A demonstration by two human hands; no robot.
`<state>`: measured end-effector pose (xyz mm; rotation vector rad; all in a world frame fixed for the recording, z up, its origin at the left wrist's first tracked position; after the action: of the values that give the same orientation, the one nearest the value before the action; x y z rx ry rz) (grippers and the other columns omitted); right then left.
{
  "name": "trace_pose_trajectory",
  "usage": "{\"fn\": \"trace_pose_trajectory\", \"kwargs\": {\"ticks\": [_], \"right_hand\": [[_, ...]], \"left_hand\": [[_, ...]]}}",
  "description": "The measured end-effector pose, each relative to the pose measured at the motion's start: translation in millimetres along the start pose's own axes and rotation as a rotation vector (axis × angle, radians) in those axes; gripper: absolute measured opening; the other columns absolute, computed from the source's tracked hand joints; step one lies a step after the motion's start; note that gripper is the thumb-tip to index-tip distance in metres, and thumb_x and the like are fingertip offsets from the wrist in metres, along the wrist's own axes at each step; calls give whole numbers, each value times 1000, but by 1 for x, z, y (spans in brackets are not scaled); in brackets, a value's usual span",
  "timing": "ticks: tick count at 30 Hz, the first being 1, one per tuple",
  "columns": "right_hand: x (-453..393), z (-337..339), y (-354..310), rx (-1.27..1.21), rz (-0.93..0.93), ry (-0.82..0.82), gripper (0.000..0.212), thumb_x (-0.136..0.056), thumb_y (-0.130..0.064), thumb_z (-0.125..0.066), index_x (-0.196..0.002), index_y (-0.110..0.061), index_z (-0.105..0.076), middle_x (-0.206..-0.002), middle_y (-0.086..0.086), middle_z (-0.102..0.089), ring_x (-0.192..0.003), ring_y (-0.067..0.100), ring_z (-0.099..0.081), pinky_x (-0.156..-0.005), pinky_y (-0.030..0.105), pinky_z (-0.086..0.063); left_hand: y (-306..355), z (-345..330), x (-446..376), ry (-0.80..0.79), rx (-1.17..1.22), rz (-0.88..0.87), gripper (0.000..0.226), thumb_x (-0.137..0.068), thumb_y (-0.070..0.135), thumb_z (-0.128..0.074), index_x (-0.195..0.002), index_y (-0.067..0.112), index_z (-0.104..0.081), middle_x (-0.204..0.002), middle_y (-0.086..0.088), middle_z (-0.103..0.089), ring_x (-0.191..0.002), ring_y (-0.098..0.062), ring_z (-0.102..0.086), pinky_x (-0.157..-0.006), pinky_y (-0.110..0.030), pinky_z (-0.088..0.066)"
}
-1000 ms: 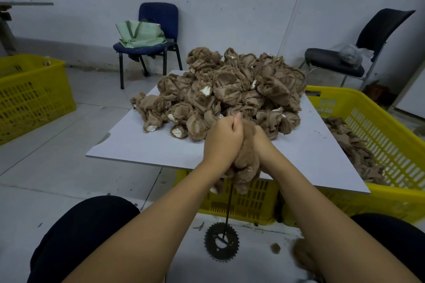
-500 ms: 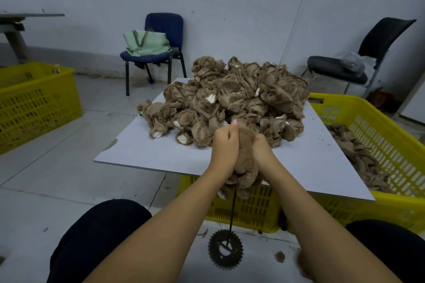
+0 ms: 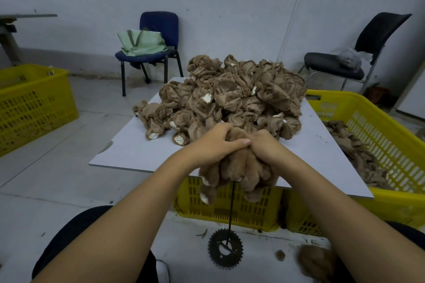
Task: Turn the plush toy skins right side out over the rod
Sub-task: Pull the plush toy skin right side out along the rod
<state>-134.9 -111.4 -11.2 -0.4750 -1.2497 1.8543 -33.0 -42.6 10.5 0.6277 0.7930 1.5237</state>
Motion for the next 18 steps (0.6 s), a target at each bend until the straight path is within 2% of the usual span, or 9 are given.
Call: {"fn": "trace_pose_trajectory", "kwargs": {"ticks": [2, 5, 8, 10, 11, 13, 14, 16, 18], "right_hand": [[4, 5, -4, -53, -23, -37, 50, -98, -51, -53, -89, -6, -76, -76, 9, -76, -73, 24, -73, -65, 30, -56], [8, 8, -9, -164, -17, -201, 58, -89, -63, -59, -98, -9, -78, -94, 13, -77, -88, 25, -75, -73, 31, -58], [13, 12, -15, -195, 56, -343, 52, -82, -55, -70, -104, -8, -77, -108, 16, -74, -102, 27, -72, -80, 30, -59], [14, 13, -20, -281, 85, -399, 48, -83, -42, -71, -112, -4, -72, -114, 18, -72, -108, 29, -70, -88, 34, -58], [15, 14, -22, -343, 91, -416, 42, -84, -36, -70, -110, -3, -71, -112, 17, -73, -105, 28, -71, -86, 33, -58], [16, 15, -27, -443, 102, -425, 20, -83, -28, -70, -88, -9, -69, -93, 10, -72, -86, 20, -71, -71, 27, -57], [17, 16, -30, -468, 107, -423, 16, -83, -25, -71, -79, -12, -64, -85, 6, -68, -78, 15, -69, -65, 25, -55], [18, 17, -32, -466, 121, -426, 22, -83, -22, -75, -74, -12, -57, -77, 3, -62, -70, 12, -63, -60, 22, -52], [18, 18, -34, -425, 142, -430, 24, -80, -21, -75, -72, -12, -54, -73, 1, -58, -66, 11, -57, -57, 21, -48]], "left_hand": [[2, 7, 5, -11, 42, -5, 25, -95, 38, -66, -93, 13, -62, -85, 0, -56, -66, 2, -54, -62, -19, -45], [1, 14, 8, 42, 238, 64, 36, -93, 31, -70, -103, -3, -63, -90, -5, -63, -82, -10, -64, -68, -22, -51], [3, 17, 10, 48, 524, 112, 11, -92, 19, -72, -91, 8, -72, -91, -5, -75, -90, -16, -72, -70, -21, -56], [7, 18, 11, 28, 686, 126, 6, -92, 9, -70, -95, 9, -75, -99, -13, -76, -96, -24, -73, -75, -28, -59], [9, 17, 10, 15, 746, 134, 11, -91, 6, -69, -99, 8, -76, -101, -16, -76, -96, -26, -73, -76, -30, -60], [13, 16, 8, -27, 803, 136, 18, -89, 0, -69, -104, 7, -76, -101, -16, -75, -95, -26, -74, -74, -30, -60], [15, 14, 7, -50, 805, 139, 20, -87, -1, -69, -104, 7, -76, -101, -17, -75, -94, -26, -74, -73, -30, -60], [17, 14, 7, -74, 772, 152, 18, -85, -2, -71, -98, 9, -77, -96, -14, -76, -90, -24, -74, -70, -29, -59], [16, 18, 7, -58, 708, 156, 17, -83, -4, -71, -83, 12, -77, -88, -9, -75, -85, -21, -73, -68, -27, -57]]}}
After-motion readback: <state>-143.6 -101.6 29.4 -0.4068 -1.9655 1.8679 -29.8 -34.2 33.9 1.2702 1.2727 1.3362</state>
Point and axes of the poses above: each hand's wrist, its own x-axis away from the middle knuckle, its own z-axis out of the back of the hand, y = z × x, the point moved 8 cm from there along -x, towards the middle knuckle
